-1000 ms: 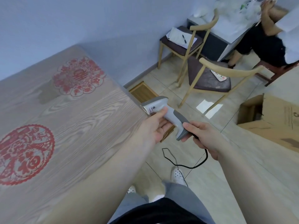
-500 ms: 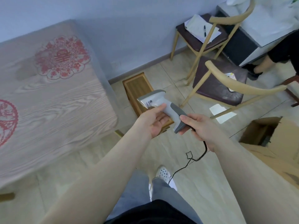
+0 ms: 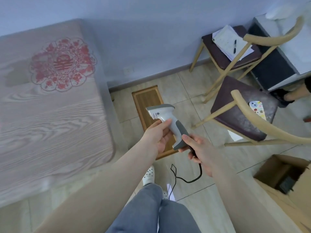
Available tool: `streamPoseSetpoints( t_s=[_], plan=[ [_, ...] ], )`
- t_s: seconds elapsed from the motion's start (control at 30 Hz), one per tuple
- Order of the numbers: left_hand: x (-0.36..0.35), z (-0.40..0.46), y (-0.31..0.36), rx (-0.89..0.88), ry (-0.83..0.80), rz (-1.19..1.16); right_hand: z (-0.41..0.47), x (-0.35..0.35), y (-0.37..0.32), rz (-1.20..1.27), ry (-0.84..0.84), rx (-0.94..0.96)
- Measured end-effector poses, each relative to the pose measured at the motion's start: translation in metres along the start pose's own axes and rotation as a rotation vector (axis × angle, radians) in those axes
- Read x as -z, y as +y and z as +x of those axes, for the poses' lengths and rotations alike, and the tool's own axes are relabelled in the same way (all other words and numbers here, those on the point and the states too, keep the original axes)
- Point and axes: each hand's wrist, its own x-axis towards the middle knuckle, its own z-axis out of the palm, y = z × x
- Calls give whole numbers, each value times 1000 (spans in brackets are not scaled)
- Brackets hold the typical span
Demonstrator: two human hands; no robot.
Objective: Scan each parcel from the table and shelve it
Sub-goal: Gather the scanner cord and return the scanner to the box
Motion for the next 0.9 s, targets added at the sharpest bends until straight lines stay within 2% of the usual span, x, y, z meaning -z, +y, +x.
streamPoseSetpoints(
  t_s=[0.17,0.4,0.6,0.9],
  plan=[
    [-11,49,16,9,74,-1,56,10,-16,-44,-53,-53],
    [-8,139,21,-57,231,-17,153,0,-8,18,-130,-161],
    [21,251,-6,-109,419,-7,259,-19,55,61,-121,-163],
    [66,369,-32,-170,471,124,357,-47,138,33,2,-19]
  ],
)
